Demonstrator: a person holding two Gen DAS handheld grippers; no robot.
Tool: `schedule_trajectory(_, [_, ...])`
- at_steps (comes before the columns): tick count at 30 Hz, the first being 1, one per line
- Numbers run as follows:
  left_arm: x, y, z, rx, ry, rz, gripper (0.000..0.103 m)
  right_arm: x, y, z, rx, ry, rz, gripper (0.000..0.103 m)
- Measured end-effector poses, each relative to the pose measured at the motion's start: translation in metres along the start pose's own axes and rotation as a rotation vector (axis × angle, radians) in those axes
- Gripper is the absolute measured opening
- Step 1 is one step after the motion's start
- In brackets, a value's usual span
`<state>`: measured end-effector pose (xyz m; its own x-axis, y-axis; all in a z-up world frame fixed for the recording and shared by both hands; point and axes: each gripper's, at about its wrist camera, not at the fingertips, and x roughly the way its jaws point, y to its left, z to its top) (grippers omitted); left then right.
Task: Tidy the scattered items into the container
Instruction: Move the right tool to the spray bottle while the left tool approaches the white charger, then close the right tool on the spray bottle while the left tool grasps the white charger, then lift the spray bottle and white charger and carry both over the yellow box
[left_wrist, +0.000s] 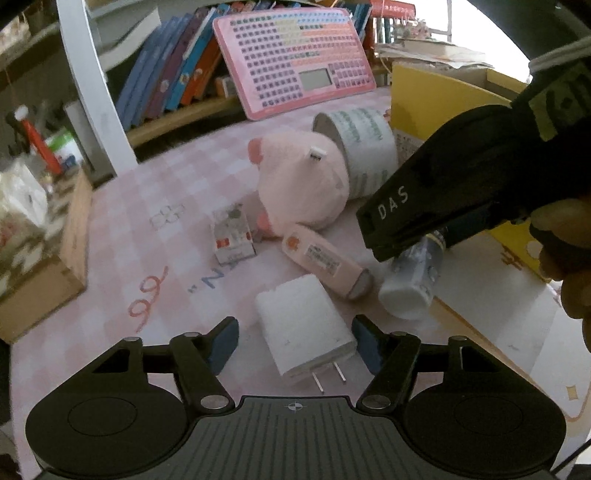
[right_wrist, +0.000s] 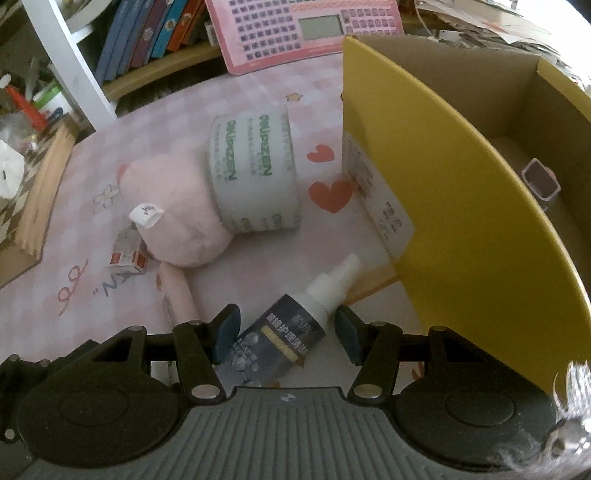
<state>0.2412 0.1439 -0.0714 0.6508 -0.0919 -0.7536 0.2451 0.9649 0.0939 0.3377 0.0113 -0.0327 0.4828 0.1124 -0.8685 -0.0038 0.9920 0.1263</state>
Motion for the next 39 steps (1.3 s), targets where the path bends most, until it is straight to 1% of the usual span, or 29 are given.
schedule_trajectory(1, [0.001,0.002,-0.001,-0.013,-0.001,-0.011,0.065,0.001,0.001,0.000,-0.016,-0.002,-0.005,0.054])
schedule_trajectory(3, [0.002,0.006,-0.001,-0.030,-0.004,-0.037,0.058,0.002,0.004,0.000,-0.042,-0.007,-0.011,0.050])
schedule_trajectory(8, [0.002,0.010,-0.003,-0.043,-0.004,-0.063,0.056,0.003,0.008,0.000,-0.116,-0.009,-0.021,0.039])
schedule_trajectory(12, [0.001,0.012,-0.003,-0.058,-0.004,-0.062,0.048,0.002,0.007,0.000,-0.156,0.006,-0.001,0.036])
schedule_trajectory(16, [-0.004,0.017,-0.004,-0.081,0.008,-0.063,0.044,-0.001,0.007,-0.001,-0.161,0.023,0.045,0.033])
schedule_trajectory(19, [-0.013,0.023,-0.008,-0.108,0.012,-0.062,0.043,-0.011,0.011,-0.005,-0.187,0.008,0.081,0.033])
schedule_trajectory(23, [-0.034,0.030,-0.016,-0.140,-0.009,-0.061,0.043,-0.031,0.025,-0.017,-0.348,-0.044,0.101,0.032])
schedule_trajectory(26, [-0.049,0.033,-0.021,-0.159,-0.026,-0.055,0.043,-0.045,0.031,-0.024,-0.410,-0.080,0.121,0.032])
schedule_trajectory(30, [-0.072,0.035,-0.025,-0.174,-0.054,-0.045,0.043,-0.060,0.035,-0.028,-0.427,-0.107,0.167,0.031])
schedule_trajectory(35, [-0.099,0.037,-0.025,-0.196,-0.118,-0.020,0.043,-0.080,0.035,-0.028,-0.433,-0.148,0.209,0.031])
schedule_trajectory(39, [-0.113,0.038,-0.024,-0.212,-0.148,-0.002,0.043,-0.098,0.030,-0.029,-0.423,-0.179,0.242,0.031])
